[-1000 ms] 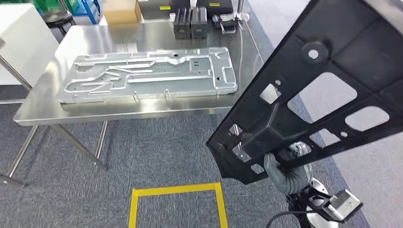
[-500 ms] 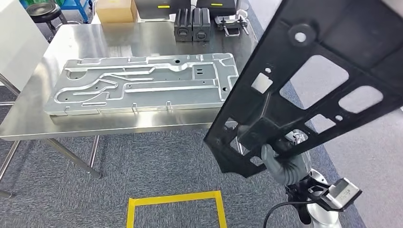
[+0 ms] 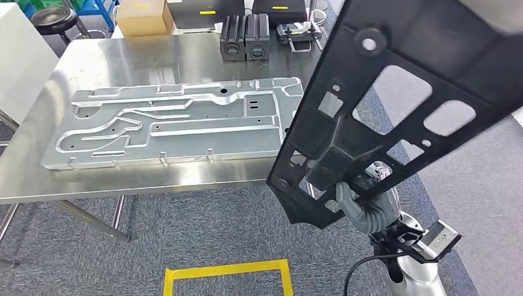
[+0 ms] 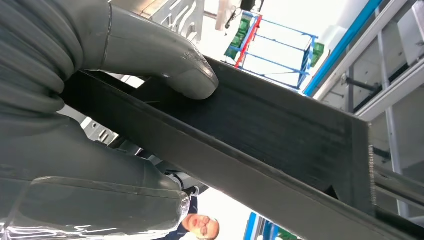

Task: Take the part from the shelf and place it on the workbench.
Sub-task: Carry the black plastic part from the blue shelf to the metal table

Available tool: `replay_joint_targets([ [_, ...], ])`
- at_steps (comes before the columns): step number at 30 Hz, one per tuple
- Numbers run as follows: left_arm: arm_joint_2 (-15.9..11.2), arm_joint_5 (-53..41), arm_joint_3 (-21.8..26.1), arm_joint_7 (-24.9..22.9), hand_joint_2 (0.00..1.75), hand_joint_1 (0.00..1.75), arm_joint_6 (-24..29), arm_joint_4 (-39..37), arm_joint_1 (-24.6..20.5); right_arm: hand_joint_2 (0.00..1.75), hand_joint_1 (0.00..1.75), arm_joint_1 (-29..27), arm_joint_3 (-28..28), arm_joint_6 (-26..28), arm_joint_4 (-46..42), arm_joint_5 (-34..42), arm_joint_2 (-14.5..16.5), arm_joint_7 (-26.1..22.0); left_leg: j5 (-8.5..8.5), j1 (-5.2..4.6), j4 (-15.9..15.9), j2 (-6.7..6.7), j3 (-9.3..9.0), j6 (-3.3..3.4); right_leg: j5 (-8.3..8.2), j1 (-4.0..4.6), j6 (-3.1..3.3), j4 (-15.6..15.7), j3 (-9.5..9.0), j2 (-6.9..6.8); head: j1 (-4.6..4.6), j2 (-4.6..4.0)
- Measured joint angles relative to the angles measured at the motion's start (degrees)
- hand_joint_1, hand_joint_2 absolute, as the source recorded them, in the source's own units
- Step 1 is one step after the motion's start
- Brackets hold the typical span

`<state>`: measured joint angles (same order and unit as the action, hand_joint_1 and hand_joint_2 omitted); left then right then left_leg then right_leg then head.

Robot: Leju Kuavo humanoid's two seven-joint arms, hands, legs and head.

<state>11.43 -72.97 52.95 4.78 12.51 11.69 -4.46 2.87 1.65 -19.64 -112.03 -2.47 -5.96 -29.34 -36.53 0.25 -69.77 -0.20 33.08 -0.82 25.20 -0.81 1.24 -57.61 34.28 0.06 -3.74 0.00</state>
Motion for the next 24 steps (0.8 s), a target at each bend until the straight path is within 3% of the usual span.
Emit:
replay_joint_targets([
  [1, 0.0, 0.1, 0.0, 0.2, 1.75, 0.00, 0.0, 0.0, -0.1, 1.75, 1.75, 0.2, 0.0, -0.1, 0.1, 0.1, 0.0, 0.0, -0.09, 0.00, -3.0, 0.01, 2.39, -0.07, 0.46, 0.05, 0.01, 0.0, -0.54, 0.00, 0.00, 0.00],
  [2, 0.0, 0.3, 0.1, 0.4, 1.75, 0.00, 0.0, 0.0, -0.3, 1.75, 1.75, 0.5, 0.0, -0.3, 0.3, 0.1, -0.1, 0.1, 1.08, 0.00, -4.1, 0.01, 3.89, -0.09, 0.96, 0.08, -0.01, 0.0, -1.23, 0.02, 0.00, 0.00],
  [3, 0.0, 0.3, 0.1, 0.6, 1.75, 0.00, 0.0, 0.0, -0.4, 1.75, 1.75, 0.9, 0.1, -0.5, 0.6, 0.3, -0.2, 0.3, 3.46, 0.00, -2.9, 0.01, 4.29, -0.03, 1.48, 0.09, -0.05, 0.0, -2.04, 0.09, 0.01, 0.00],
  [5, 0.0, 0.4, 0.1, 0.9, 1.75, 0.00, 0.3, 0.0, -0.3, 1.75, 1.75, 2.0, 0.2, -0.9, 1.1, 0.6, -0.5, 0.6, 9.59, -0.02, 3.7, 0.01, 2.94, 0.35, 2.55, 0.10, -0.29, 0.0, -3.68, 0.31, 0.01, 0.00],
  [6, 0.0, 0.4, 0.2, 1.1, 1.75, 0.00, 0.4, 0.0, -0.2, 1.75, 1.75, 2.4, 0.2, -1.0, 1.3, 0.8, -0.6, 0.7, 11.52, -0.13, 6.8, 0.00, 2.03, 0.59, 2.99, 0.19, -0.53, -0.1, -4.19, 0.45, 0.01, 0.00],
  [7, 0.0, 0.4, 0.2, 1.3, 1.75, 0.00, 0.5, 0.0, -0.1, 1.75, 1.75, 2.8, 0.2, -1.0, 1.5, 0.9, -0.8, 0.7, 12.21, -0.25, 9.1, 0.00, 1.33, 0.87, 3.28, 0.28, -0.84, -0.2, -4.36, 0.53, 0.01, 0.00],
  [11, 0.2, 0.2, 0.3, 2.1, 1.75, 0.00, 0.5, -0.1, -0.1, 1.75, 1.75, 4.6, 0.3, -0.8, 2.5, 0.2, -2.1, 1.2, 11.30, -0.24, 11.5, -0.18, 0.52, 1.99, 3.88, 0.35, -2.18, -0.3, -4.03, 0.36, 0.01, 0.00],
  [12, 0.3, -0.1, 0.3, 2.4, 1.75, 0.00, 0.2, -0.1, -0.1, 1.75, 1.75, 6.0, 0.5, -0.4, 3.1, -0.9, -2.6, 2.2, 11.30, -0.11, 11.9, -0.19, 0.24, 2.32, 4.57, 0.29, -2.47, -1.6, -3.47, 0.27, 0.01, 0.00],
  [14, 0.4, -1.2, 0.1, 3.9, 1.75, 0.00, -1.2, -0.1, -0.2, 1.75, 1.75, 12.5, 2.4, 1.4, 7.2, -7.4, -3.8, 7.3, 11.17, -0.05, 12.3, 0.03, -0.25, 2.77, 7.10, 0.05, -2.91, -7.8, 0.04, 0.13, 0.03, 0.00],
  [16, 0.4, -2.2, -0.4, 5.6, 1.75, 0.00, -2.8, -0.1, -0.7, 1.75, 1.75, 27.3, 8.4, 5.4, 18.9, -22.8, -3.3, 14.7, 10.96, -0.21, 12.1, 0.98, -0.30, 2.89, 8.99, -0.16, -3.14, -15.6, 5.49, 0.01, 0.03, 0.00],
  [17, 0.4, -2.5, -0.6, 6.0, 1.75, 0.00, -3.3, -0.1, -1.2, 1.75, 1.75, 36.9, 12.4, 7.8, 27.9, -33.1, -2.2, 16.8, 10.88, -0.31, 11.9, 1.53, -0.19, 2.87, 8.46, -0.28, -3.18, -17.3, 7.28, -0.13, 0.03, 0.00],
  [18, 0.4, -2.6, -0.8, 6.2, 1.75, 0.00, -3.6, -0.1, -1.8, 1.75, 1.75, 46.3, 16.1, 10.3, 37.2, -43.3, -0.8, 17.4, 10.78, -0.34, 11.7, 1.87, -0.08, 2.83, 6.75, -0.39, -3.18, -16.7, 7.72, -0.24, 0.03, 0.00],
  [20, 0.5, -2.7, -1.1, 6.4, 1.75, 0.00, -3.8, -0.1, -2.6, 1.75, 1.75, 60.8, 21.6, 14.6, 53.3, -57.9, 1.6, 16.1, 10.47, -0.17, 11.3, 1.28, -0.11, 2.59, 1.68, -0.52, -3.09, -10.1, 5.15, -0.30, 0.03, 0.00],
  [21, 0.5, -2.8, -1.3, 6.4, 1.75, 0.00, -3.9, -0.1, -2.7, 1.75, 1.75, 65.5, 23.8, 16.6, 59.1, -60.7, 2.5, 15.5, 10.34, -0.12, 11.2, 0.59, -0.25, 2.30, -0.15, -0.41, -2.98, -6.5, 3.46, -0.21, 0.03, 0.00],
  [22, 0.5, -2.9, -1.4, 6.2, 1.75, 0.00, -3.9, -0.1, -2.6, 1.75, 1.75, 68.8, 25.8, 18.4, 64.0, -61.3, 3.4, 15.3, 10.31, -0.04, 11.2, -0.14, -0.33, 1.92, -0.91, -0.29, -2.72, -3.8, 2.09, -0.11, 0.03, 0.00],
  [24, 0.5, -3.1, -1.6, 5.8, 1.75, 0.00, -4.0, -0.1, -2.3, 1.75, 1.75, 72.1, 29.7, 21.5, 71.4, -59.7, 5.5, 15.5, 10.48, 0.14, 11.3, -0.99, -0.30, 1.10, -0.41, 0.23, -2.05, -1.7, 1.02, 0.01, 0.02, 0.00],
])
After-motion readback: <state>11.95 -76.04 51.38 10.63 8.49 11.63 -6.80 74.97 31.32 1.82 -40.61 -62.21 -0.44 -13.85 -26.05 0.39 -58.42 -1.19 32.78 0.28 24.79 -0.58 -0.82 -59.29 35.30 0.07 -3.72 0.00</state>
